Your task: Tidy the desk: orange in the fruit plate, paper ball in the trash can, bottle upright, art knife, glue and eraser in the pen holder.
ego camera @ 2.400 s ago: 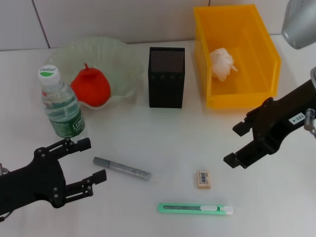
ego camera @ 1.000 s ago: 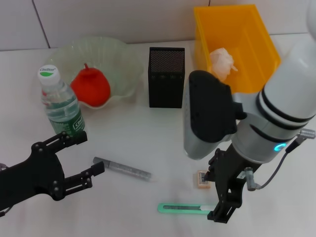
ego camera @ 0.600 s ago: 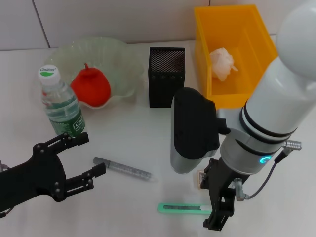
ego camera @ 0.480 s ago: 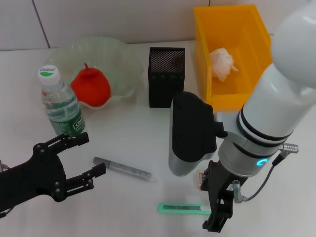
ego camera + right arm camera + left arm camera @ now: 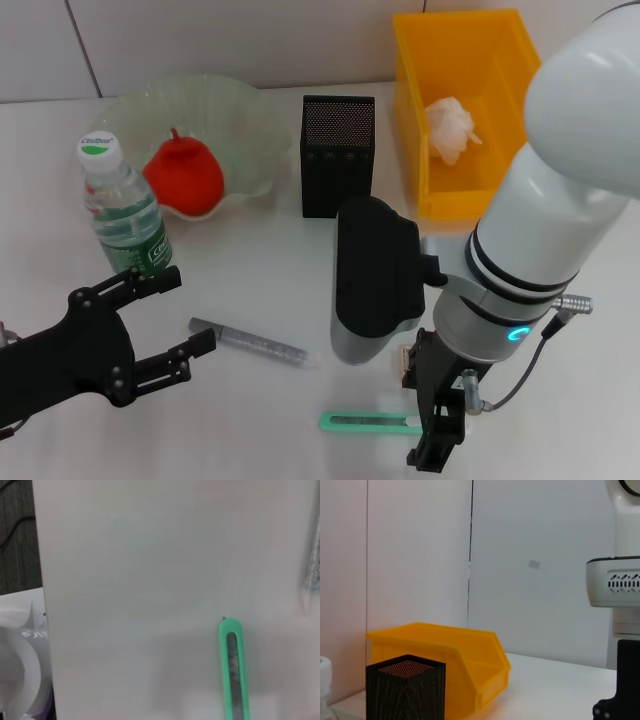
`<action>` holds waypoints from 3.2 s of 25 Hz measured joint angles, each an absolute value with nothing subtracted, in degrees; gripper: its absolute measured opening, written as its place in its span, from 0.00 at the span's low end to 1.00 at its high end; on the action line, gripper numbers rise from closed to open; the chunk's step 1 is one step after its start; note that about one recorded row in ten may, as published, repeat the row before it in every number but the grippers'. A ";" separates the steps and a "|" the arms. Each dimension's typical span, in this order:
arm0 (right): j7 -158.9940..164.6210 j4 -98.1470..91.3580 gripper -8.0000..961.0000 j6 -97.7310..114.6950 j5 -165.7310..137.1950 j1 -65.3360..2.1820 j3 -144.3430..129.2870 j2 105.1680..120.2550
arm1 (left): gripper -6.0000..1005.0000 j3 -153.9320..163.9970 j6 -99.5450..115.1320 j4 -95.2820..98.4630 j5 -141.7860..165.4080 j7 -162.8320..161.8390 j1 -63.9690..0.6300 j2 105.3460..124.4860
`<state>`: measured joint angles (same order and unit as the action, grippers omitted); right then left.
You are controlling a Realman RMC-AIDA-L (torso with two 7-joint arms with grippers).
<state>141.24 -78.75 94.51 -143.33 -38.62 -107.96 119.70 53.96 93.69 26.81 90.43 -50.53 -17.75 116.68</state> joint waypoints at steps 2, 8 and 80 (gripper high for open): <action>141.54 -78.67 0.80 94.50 -143.36 -38.73 -108.01 119.70 | 0.79 53.96 93.71 26.81 90.44 -50.54 -17.77 116.71; 142.29 -76.91 0.76 94.04 -143.29 -39.45 -108.02 119.71 | 0.79 53.96 93.71 26.81 90.44 -50.54 -17.86 116.79; 142.68 -93.99 0.19 104.73 -159.77 -37.49 -102.94 119.48 | 0.79 53.96 95.97 27.46 90.15 -50.30 -18.12 116.73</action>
<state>142.68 -93.99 104.73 -159.77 -37.49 -102.94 119.48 53.96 95.97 27.46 90.15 -50.30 -18.12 116.73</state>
